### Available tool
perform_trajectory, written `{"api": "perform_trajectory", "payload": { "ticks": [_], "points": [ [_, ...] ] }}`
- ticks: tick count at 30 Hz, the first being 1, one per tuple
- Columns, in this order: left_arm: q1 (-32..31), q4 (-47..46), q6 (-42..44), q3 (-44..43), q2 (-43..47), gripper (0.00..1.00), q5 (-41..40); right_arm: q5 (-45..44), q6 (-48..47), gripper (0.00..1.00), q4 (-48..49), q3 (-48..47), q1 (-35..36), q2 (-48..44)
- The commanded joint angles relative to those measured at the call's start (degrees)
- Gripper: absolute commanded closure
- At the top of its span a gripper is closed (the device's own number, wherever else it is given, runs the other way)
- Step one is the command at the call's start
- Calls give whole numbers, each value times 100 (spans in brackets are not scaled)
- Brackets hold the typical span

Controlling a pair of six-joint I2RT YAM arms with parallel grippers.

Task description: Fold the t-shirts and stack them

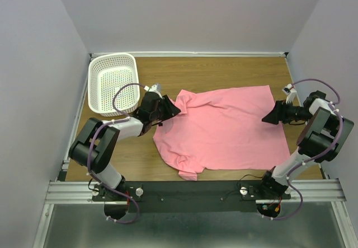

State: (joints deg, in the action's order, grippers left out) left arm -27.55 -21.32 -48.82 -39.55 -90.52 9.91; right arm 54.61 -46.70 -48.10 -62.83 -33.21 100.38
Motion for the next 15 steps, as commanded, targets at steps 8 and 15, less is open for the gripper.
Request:
{"api": "perform_trajectory", "payload": {
  "ticks": [8,15],
  "points": [
    [83,-320,-322,-176,-265,52,-165,120,-147,25,-86,16,17,-27],
    [110,65,-277,-157,-246,50,-271,173,-112,25,-77,-19,16,35]
  ]
}}
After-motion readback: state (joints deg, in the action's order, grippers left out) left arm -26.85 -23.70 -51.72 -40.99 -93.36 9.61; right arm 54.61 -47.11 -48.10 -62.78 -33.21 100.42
